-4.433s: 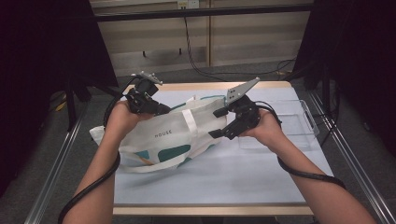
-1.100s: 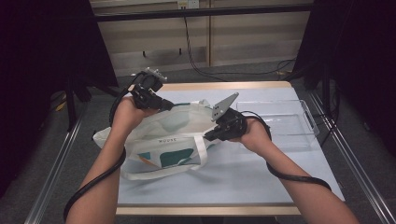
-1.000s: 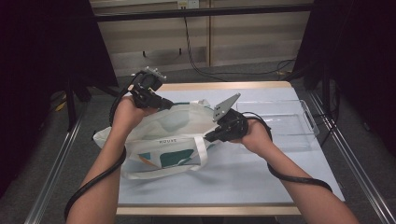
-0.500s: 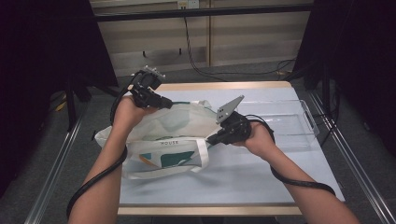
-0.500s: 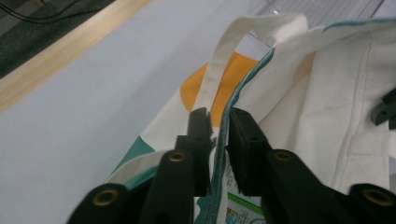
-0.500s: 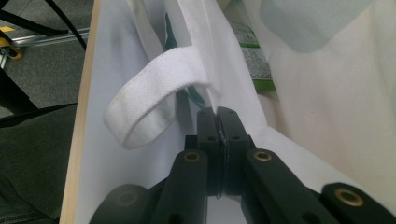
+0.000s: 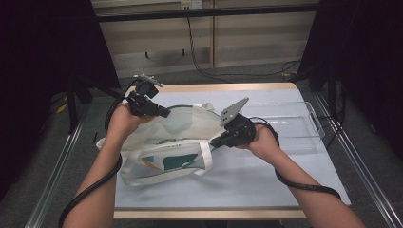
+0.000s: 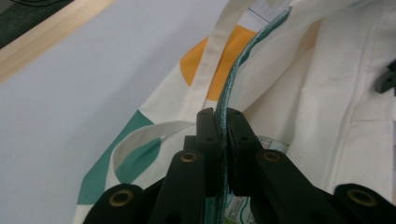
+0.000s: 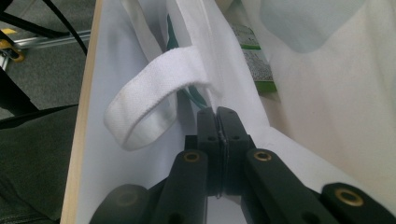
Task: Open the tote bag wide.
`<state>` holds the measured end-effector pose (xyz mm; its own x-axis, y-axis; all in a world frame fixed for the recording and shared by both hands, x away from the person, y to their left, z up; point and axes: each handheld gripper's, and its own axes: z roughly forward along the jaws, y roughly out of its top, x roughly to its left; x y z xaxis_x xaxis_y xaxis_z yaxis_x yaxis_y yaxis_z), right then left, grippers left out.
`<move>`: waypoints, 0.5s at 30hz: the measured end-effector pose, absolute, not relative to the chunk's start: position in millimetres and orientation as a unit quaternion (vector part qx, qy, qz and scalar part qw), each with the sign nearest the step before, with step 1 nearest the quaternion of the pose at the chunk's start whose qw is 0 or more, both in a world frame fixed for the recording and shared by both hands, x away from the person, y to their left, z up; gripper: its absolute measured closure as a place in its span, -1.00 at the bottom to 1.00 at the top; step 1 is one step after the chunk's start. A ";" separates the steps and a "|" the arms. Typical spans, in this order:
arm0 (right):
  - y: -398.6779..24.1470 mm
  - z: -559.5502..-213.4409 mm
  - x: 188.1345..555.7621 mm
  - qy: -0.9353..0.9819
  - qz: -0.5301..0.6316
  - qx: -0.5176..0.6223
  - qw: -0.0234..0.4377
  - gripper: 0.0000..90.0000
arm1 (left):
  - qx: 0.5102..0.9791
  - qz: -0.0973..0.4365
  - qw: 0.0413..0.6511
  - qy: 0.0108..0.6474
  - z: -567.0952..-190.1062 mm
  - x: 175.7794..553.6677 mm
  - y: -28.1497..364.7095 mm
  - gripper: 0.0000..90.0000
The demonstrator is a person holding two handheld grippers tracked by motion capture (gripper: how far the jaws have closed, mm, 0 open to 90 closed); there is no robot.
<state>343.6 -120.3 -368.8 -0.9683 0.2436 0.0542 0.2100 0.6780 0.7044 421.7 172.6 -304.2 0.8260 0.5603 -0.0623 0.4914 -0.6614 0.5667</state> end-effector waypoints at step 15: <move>-124.3 -349.8 334.2 0.916 0.384 0.111 0.028 0.99 | 0.909 0.086 0.288 0.289 -293.8 422.7 167.9 0.93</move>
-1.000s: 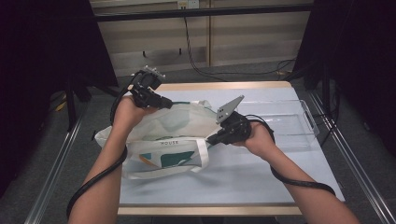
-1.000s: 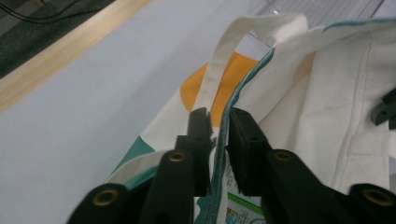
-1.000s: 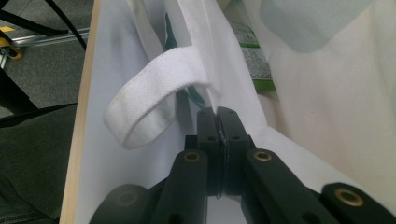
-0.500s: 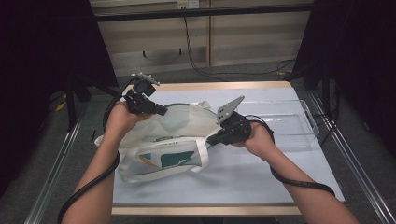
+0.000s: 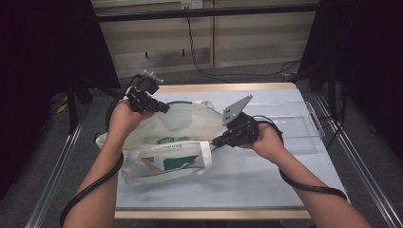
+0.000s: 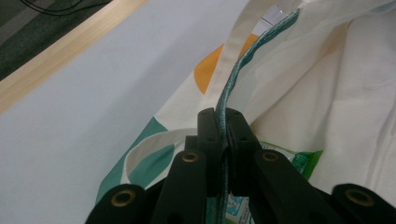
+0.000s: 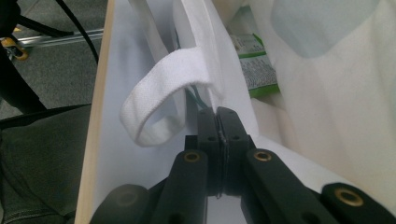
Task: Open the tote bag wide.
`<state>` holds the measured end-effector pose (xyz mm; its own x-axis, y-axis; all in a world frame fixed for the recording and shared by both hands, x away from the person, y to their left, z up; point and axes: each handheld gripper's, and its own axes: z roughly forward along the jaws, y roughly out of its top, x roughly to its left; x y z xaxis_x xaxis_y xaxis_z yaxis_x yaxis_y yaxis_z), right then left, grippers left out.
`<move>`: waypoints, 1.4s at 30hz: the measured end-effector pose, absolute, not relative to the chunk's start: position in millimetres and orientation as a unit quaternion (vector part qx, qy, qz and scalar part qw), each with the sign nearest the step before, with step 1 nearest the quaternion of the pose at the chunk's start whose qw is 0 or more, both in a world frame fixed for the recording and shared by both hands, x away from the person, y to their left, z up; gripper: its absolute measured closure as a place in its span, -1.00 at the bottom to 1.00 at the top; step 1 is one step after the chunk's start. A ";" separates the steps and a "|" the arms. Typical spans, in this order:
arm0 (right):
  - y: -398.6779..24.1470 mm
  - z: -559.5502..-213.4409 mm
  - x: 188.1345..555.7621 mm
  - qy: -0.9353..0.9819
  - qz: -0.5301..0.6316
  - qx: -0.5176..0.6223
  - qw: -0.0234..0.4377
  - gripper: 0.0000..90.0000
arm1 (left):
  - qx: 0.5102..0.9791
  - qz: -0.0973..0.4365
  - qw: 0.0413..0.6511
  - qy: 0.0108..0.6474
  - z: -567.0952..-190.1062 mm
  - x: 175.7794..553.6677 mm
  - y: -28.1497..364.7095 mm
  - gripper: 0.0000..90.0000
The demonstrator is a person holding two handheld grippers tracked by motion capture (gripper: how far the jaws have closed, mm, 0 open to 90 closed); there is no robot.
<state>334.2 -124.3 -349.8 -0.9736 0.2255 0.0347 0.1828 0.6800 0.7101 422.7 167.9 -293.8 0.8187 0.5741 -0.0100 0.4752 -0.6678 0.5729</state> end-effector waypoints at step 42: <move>-140.7 -359.9 316.1 0.912 0.398 0.094 -0.019 0.99 | 0.890 0.110 0.299 0.328 -298.1 433.7 167.1 0.93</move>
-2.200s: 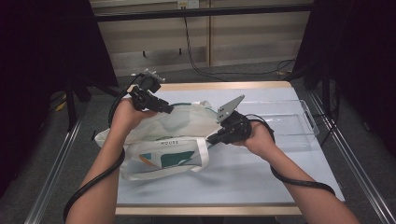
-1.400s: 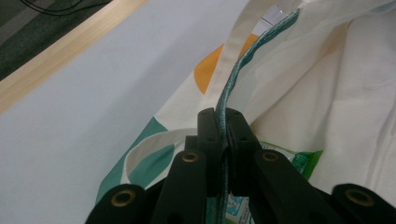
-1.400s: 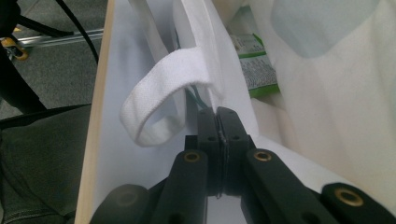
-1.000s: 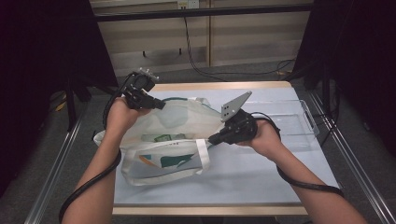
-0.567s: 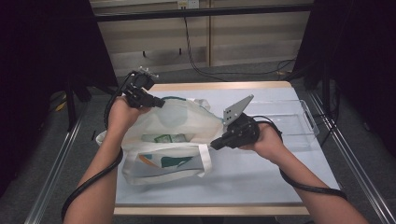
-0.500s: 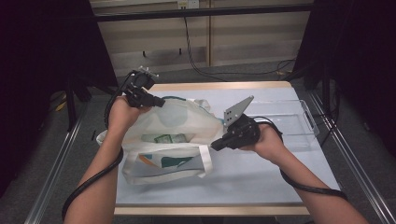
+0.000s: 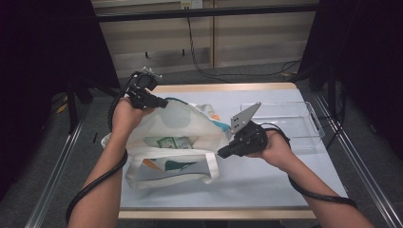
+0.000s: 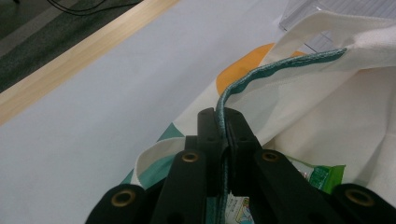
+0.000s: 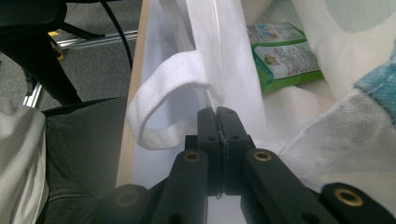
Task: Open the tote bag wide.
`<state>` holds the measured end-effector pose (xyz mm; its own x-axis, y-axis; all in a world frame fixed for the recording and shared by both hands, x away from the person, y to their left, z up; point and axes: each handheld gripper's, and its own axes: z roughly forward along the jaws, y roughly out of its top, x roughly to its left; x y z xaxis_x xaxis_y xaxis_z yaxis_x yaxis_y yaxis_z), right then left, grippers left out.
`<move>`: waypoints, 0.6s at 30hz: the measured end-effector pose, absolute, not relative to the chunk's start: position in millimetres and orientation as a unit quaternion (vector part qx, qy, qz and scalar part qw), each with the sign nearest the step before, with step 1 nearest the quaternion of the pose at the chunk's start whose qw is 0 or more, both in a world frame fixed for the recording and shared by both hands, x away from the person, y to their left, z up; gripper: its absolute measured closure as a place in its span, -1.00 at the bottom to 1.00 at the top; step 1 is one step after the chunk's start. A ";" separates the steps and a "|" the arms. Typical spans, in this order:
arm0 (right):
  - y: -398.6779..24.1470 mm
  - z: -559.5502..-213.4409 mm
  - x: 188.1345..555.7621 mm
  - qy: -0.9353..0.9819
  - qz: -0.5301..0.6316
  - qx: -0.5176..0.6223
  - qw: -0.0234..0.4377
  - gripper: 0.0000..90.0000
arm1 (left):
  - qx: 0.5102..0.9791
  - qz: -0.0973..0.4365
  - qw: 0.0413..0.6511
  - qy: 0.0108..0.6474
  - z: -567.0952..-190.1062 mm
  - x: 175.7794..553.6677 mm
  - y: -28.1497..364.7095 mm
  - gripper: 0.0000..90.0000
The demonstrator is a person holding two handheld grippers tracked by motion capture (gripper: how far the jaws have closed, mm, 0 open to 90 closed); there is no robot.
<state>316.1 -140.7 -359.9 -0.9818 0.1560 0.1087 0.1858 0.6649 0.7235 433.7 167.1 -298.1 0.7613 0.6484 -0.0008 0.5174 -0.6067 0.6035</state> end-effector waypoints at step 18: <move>-144.6 -375.9 313.7 -0.914 -0.391 -0.099 0.036 0.99 | 0.892 0.108 0.295 0.324 -301.3 433.1 164.5 0.93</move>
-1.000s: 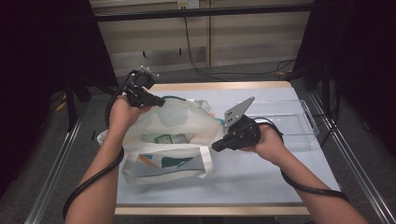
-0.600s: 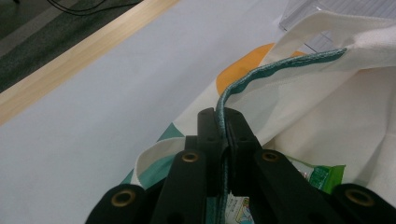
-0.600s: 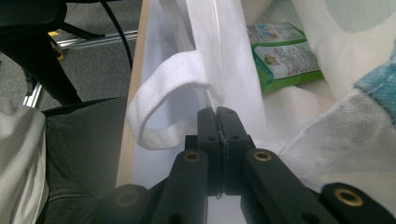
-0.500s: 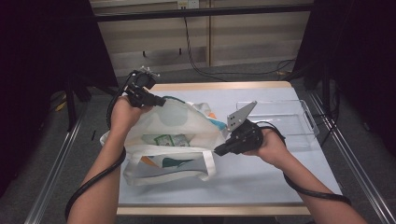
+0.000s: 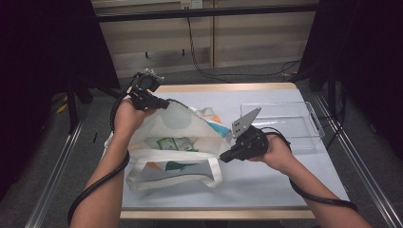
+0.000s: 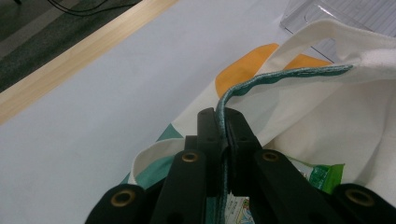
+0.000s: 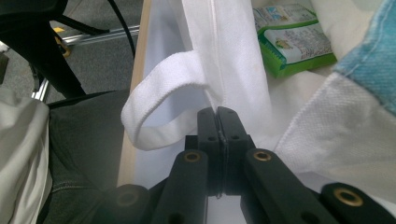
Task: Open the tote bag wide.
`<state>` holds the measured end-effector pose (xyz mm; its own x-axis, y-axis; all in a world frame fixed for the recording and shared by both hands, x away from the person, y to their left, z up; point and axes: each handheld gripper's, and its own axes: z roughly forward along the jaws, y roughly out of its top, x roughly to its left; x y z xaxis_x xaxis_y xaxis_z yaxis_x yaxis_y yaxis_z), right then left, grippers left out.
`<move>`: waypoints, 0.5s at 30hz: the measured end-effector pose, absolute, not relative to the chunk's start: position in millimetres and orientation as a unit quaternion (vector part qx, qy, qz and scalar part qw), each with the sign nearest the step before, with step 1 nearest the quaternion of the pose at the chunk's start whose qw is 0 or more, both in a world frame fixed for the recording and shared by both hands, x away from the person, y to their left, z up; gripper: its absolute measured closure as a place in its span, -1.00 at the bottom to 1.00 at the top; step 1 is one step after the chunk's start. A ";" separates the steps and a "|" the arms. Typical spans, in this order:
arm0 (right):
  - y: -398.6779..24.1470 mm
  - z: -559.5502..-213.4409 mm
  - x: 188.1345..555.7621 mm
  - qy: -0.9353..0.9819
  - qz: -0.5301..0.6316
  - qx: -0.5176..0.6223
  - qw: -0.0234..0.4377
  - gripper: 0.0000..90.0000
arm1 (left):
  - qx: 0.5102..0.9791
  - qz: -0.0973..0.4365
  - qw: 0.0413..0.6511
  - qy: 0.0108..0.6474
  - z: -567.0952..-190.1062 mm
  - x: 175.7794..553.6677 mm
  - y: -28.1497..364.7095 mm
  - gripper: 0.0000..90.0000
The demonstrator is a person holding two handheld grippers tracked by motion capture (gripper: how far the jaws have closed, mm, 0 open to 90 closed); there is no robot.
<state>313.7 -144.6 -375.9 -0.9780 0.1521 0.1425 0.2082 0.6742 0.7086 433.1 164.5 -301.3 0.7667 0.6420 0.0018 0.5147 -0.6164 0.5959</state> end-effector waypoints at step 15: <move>-147.1 -388.9 314.5 -0.915 -0.388 -0.102 0.042 0.99 | 0.894 0.108 0.289 0.325 -305.4 435.1 161.0 0.93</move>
<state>314.5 -147.1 -388.9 -0.9758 0.1537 0.1557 0.2188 0.6776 0.7021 435.1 161.0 -305.4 0.7654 0.6435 0.0061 0.5184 -0.6222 0.5866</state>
